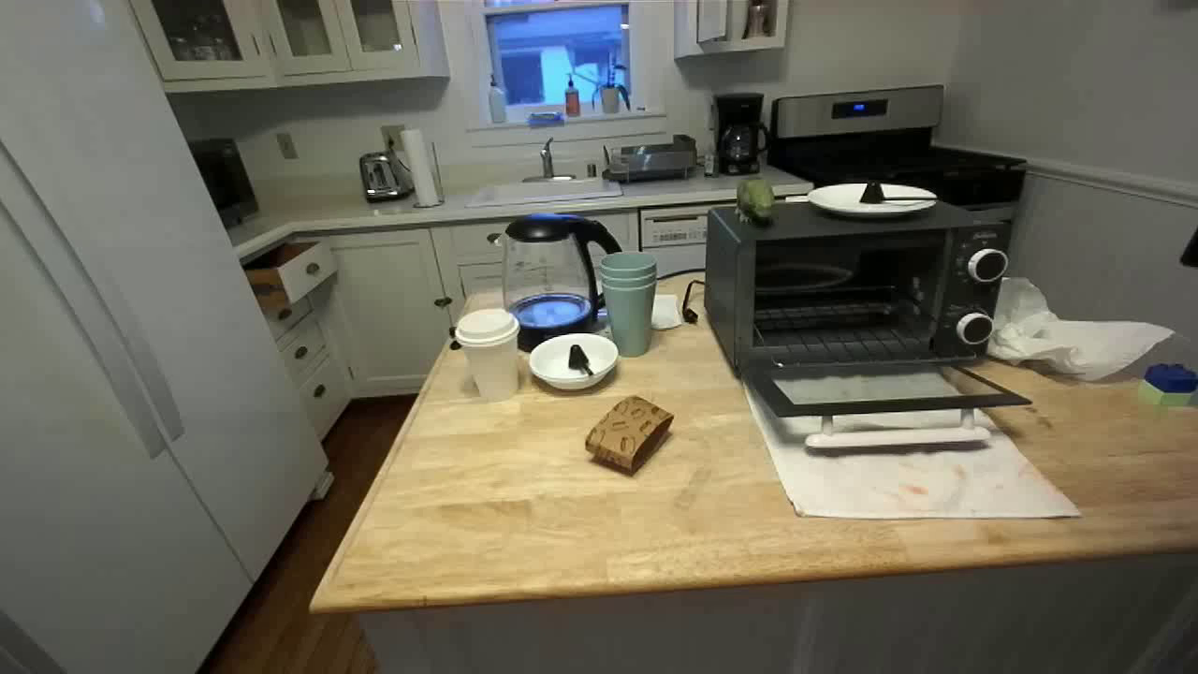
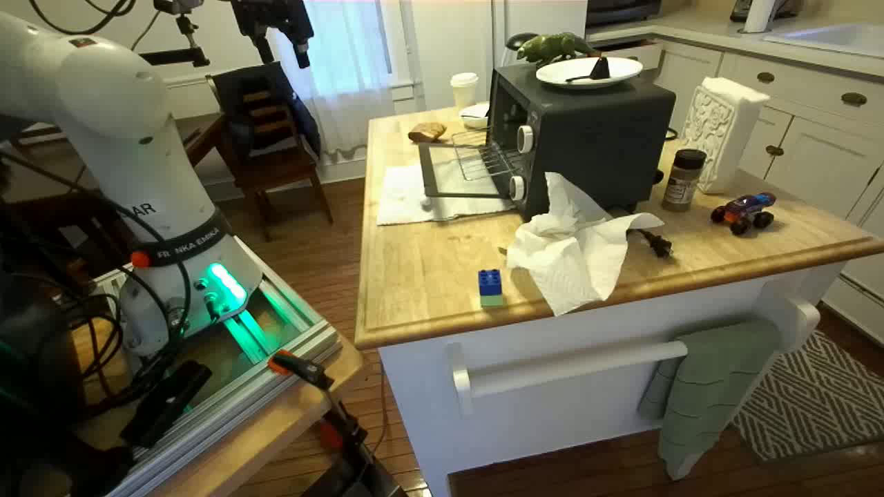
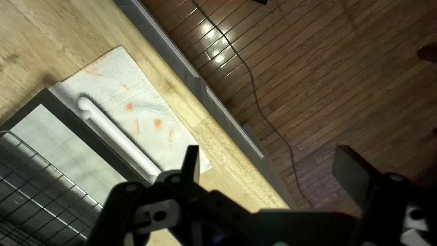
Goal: Push the microwave tray inside the microwave
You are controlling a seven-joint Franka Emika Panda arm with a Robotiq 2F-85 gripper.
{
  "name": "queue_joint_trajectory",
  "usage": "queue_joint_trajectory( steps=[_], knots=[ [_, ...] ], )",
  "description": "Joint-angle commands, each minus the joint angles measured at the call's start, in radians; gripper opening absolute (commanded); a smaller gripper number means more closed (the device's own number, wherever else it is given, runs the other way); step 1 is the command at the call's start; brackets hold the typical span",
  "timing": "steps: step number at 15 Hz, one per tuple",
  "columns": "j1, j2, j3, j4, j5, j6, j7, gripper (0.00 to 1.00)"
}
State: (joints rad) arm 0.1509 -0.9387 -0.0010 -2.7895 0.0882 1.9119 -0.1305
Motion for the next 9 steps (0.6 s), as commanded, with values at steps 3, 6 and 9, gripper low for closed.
queue_joint_trajectory(
  steps=[3,6,9],
  knots=[
    [-0.006,0.007,0.005,-0.011,0.004,-0.003,-0.004,1.0],
    [-0.006,0.009,0.005,-0.011,0.004,-0.003,-0.004,1.0],
    [-0.006,0.009,0.005,-0.011,0.004,-0.003,-0.004,1.0]
  ],
)
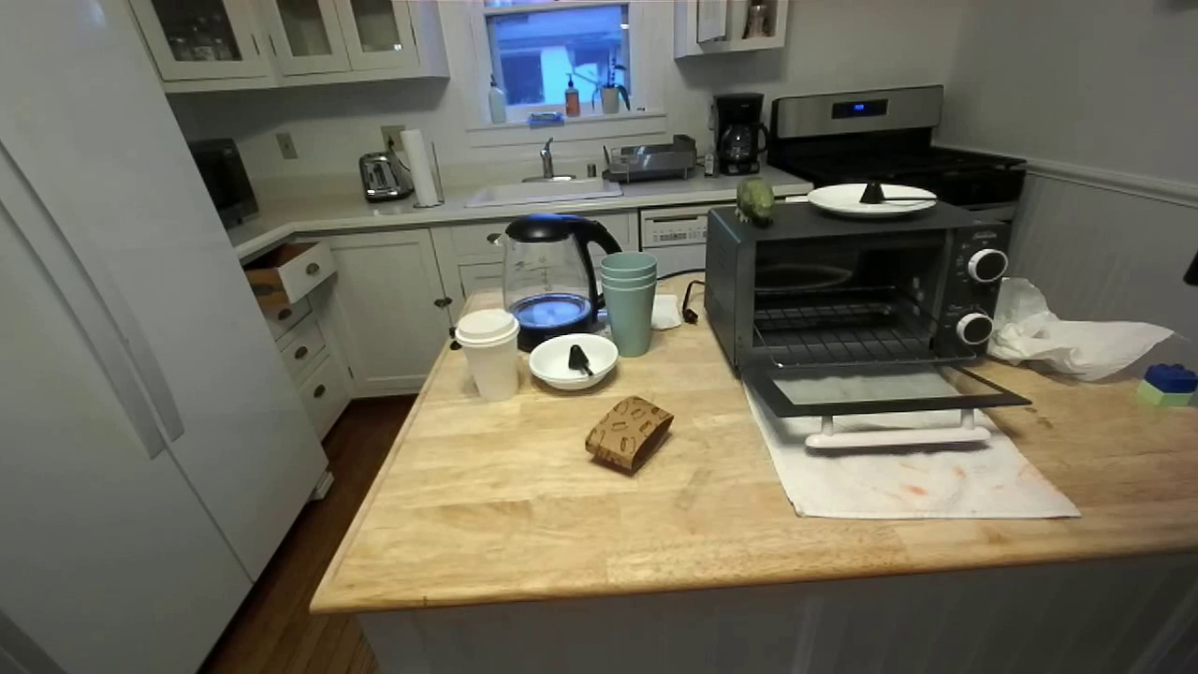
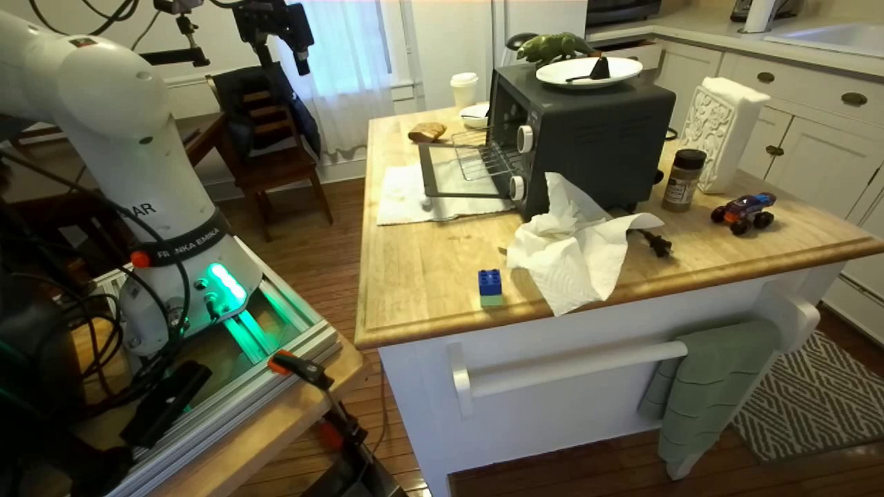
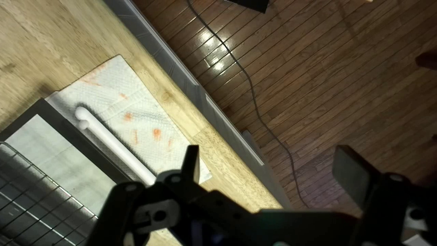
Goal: Push the microwave tray inside the microwave
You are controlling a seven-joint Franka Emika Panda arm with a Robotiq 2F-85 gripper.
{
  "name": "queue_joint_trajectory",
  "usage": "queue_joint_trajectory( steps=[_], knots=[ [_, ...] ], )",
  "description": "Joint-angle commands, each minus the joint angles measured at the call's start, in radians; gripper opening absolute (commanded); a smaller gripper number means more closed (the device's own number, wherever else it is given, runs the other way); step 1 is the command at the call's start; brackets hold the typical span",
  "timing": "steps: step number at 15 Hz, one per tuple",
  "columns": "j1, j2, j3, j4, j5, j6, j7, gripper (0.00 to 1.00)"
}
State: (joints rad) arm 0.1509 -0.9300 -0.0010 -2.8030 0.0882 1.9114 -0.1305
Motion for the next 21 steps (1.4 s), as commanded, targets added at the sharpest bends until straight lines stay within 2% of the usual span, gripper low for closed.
queue_joint_trajectory(
  steps=[1,4,6,15,16,17,18,21],
  knots=[
    [-0.006,0.001,0.005,0.002,0.004,-0.003,-0.004,1.0],
    [-0.006,0.001,0.005,0.002,0.004,-0.003,-0.004,1.0],
    [-0.078,0.079,0.026,0.009,-0.018,0.102,0.099,1.0],
    [-0.224,0.443,0.048,0.045,-0.007,0.436,0.385,1.0],
    [-0.236,0.483,0.049,0.053,-0.014,0.463,0.412,0.75],
    [-0.249,0.523,0.051,0.06,-0.019,0.497,0.443,0.74],
    [-0.26,0.565,0.054,0.068,-0.027,0.533,0.469,0.68],
    [-0.275,0.672,0.052,0.092,-0.043,0.62,0.515,0.46]
  ],
)
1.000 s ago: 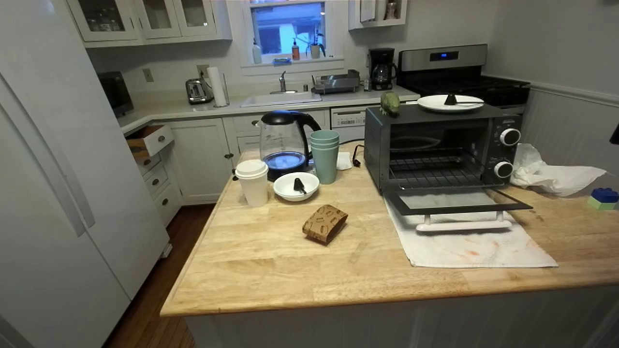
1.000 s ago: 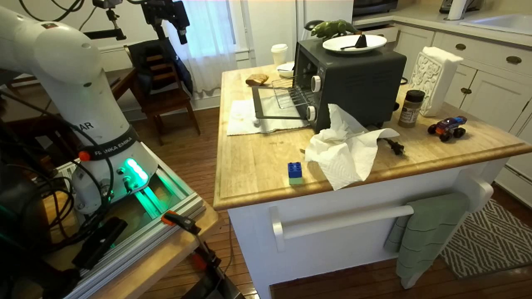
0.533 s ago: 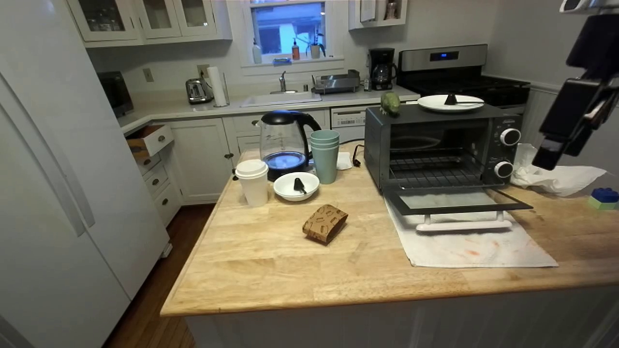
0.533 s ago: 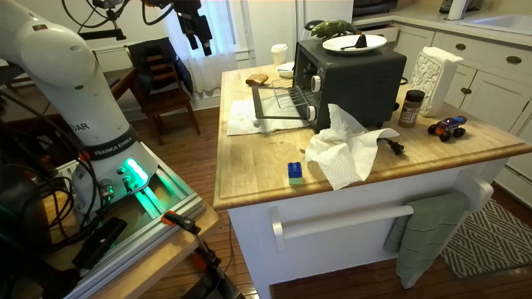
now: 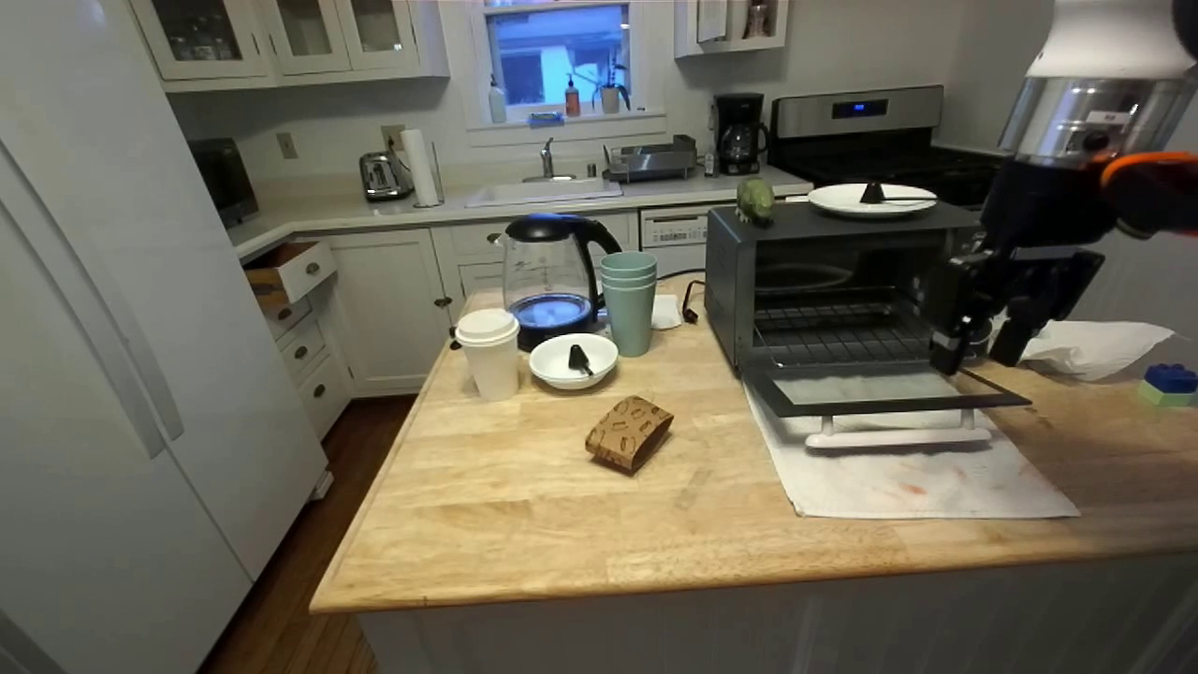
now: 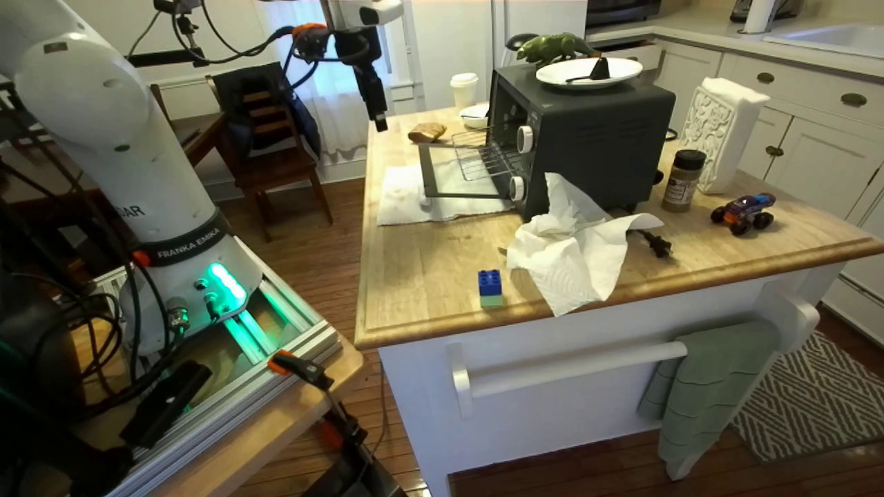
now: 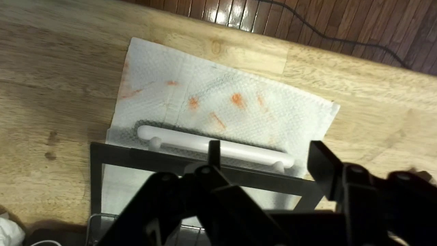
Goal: Push the microwave tray inside the microwave
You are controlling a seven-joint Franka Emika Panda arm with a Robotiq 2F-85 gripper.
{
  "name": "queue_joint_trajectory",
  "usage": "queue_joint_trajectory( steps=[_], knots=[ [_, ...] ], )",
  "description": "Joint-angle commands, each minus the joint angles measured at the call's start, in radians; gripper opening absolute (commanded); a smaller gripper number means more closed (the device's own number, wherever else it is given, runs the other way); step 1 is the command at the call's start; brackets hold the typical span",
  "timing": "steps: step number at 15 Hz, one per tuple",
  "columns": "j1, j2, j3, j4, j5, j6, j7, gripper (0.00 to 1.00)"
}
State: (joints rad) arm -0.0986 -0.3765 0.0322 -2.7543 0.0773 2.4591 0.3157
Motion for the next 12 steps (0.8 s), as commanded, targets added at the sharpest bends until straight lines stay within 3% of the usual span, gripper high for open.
queue_joint_trajectory(
  steps=[1,6,12],
  knots=[
    [-0.031,0.147,0.019,0.05,-0.044,0.1,0.084,0.38],
    [-0.059,0.264,0.005,0.093,-0.128,0.208,0.179,0.03],
    [-0.055,0.356,-0.026,0.159,-0.24,0.223,0.285,0.0]
  ],
)
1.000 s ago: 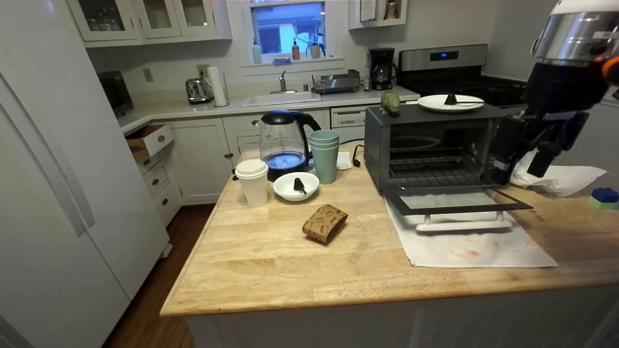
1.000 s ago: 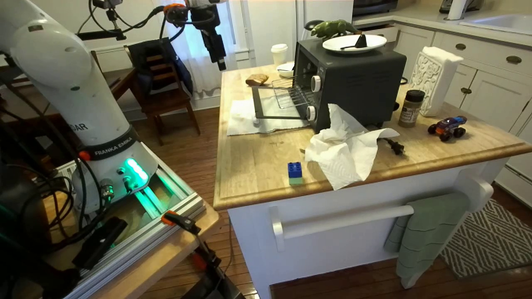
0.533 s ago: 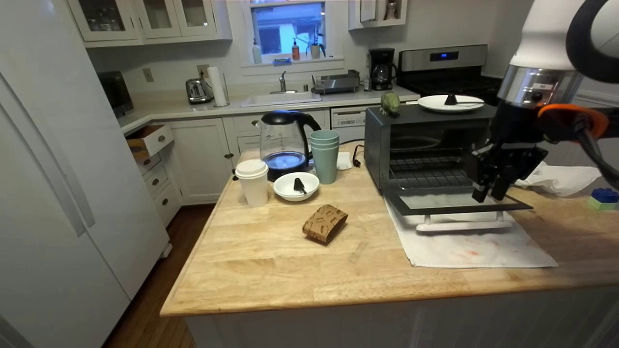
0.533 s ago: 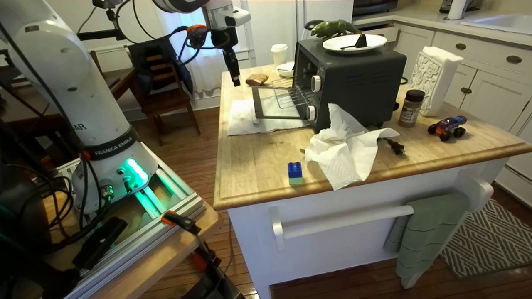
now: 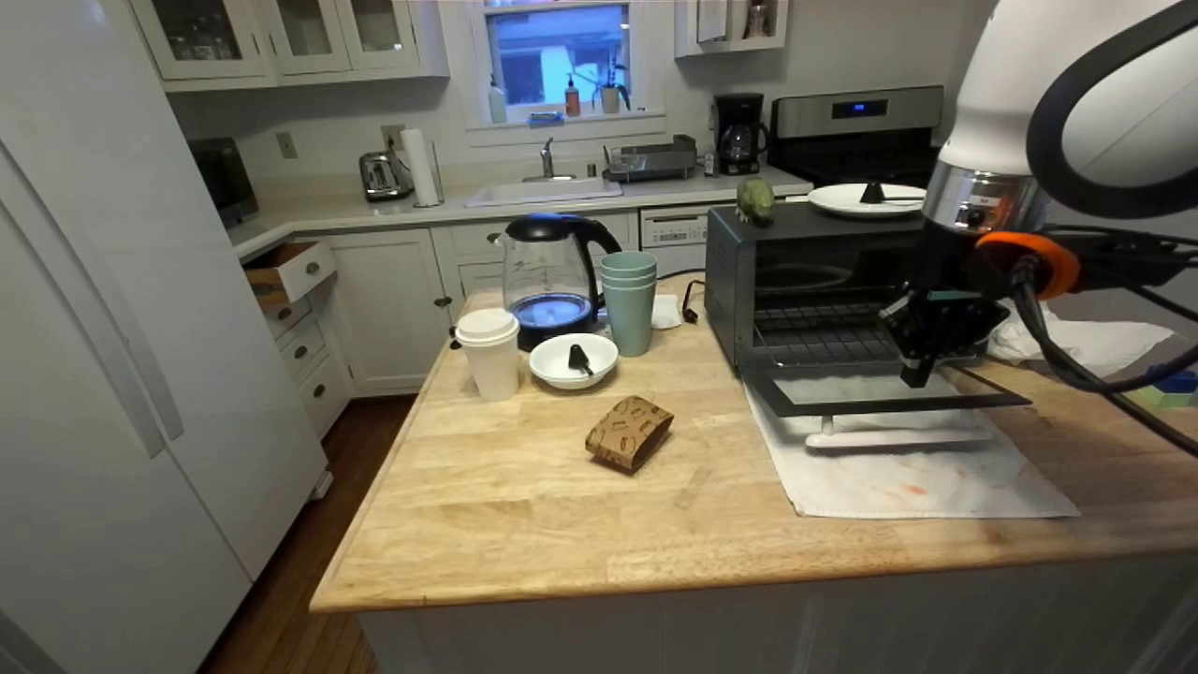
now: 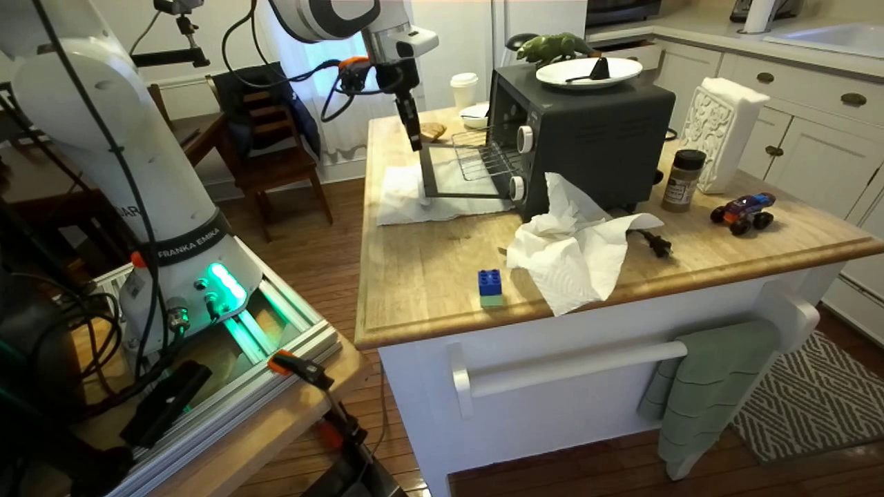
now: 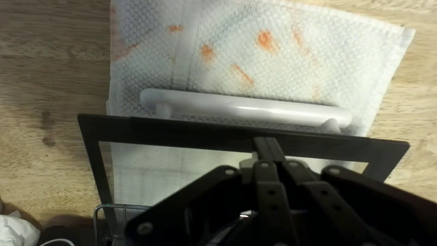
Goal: Push the microwave tray inside the microwave
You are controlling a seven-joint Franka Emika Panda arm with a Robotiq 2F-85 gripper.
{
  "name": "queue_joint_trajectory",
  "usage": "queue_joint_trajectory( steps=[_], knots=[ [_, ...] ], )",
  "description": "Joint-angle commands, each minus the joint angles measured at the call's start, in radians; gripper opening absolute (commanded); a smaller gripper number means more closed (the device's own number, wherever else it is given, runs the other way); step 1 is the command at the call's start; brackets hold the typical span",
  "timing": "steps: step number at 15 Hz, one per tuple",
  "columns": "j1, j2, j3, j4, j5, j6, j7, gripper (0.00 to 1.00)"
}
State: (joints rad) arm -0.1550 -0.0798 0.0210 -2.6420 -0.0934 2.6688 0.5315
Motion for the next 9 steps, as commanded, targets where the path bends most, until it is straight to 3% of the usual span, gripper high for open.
queue_joint_trajectory(
  steps=[1,6,9],
  knots=[
    [0.005,0.073,-0.021,0.056,-0.088,0.018,0.091,0.0],
    [0.019,0.143,-0.072,0.112,-0.163,0.035,0.173,0.0],
    [0.036,0.18,-0.096,0.138,-0.138,0.026,0.161,0.0]
  ],
)
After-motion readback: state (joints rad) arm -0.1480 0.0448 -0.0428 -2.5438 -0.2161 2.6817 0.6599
